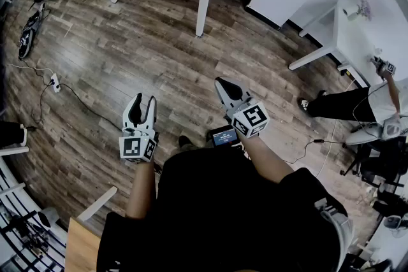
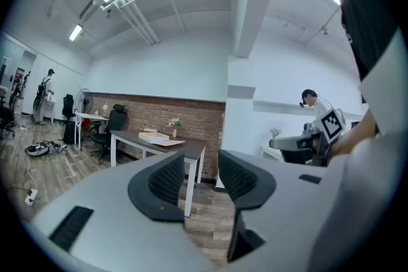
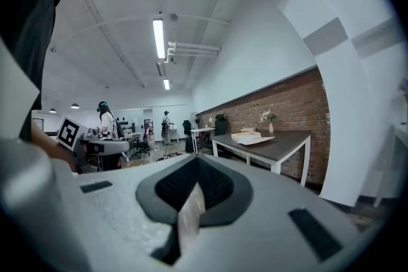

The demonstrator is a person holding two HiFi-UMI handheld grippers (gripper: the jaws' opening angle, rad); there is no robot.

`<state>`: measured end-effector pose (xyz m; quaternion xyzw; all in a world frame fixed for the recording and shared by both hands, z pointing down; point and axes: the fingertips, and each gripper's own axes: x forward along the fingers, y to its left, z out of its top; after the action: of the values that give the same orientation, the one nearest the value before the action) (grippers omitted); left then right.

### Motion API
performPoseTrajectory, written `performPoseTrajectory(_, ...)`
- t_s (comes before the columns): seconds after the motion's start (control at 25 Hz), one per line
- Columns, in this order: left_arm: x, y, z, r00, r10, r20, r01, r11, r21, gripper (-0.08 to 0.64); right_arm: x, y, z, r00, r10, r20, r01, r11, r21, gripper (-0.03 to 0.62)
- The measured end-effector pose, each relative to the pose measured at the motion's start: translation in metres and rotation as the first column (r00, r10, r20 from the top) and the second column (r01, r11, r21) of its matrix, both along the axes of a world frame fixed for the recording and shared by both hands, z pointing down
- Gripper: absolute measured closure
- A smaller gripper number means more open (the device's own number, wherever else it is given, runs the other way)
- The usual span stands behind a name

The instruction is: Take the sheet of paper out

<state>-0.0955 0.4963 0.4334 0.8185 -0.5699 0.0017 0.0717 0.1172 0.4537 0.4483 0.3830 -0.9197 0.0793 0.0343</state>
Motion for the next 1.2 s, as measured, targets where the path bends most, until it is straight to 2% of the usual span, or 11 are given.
performPoseTrajectory(0.24,0.046,0.009,-0.011,1.0,0.023,-0.014,-0.023,0.999,0.028,0.413,0.034,0.007,-0.014,0.999,-0.039,-0.024,0.04,0.998,0.058,0.589)
performPoseTrajectory(0.48,0.075,0.02,-0.007,0.999,0.023,-0.026,-0.023,1.0,0.003,0.413,0.063,0.015,-0.001,1.0,-0.028,-0.01,0.028,0.999,0.028,0.589)
performPoseTrajectory(0.68,0.092,0.023,-0.002,0.999,0.03,-0.044,-0.031,0.999,-0.022,0.414,0.073,0.02,-0.004,0.996,-0.047,0.079,0.044,0.998,0.039,0.588)
performPoseTrajectory(1.04,0.124,0.025,-0.003,0.999,0.04,-0.03,-0.04,0.999,-0.021,0.414,0.099,0.024,0.004,0.996,-0.061,0.062,0.06,0.998,0.017,0.588)
performPoseTrajectory(1.2,0.133,0.023,0.004,0.999,0.018,-0.048,-0.02,0.999,-0.039,0.414,0.111,0.022,0.012,0.995,-0.068,0.071,0.068,0.998,0.009,0.588)
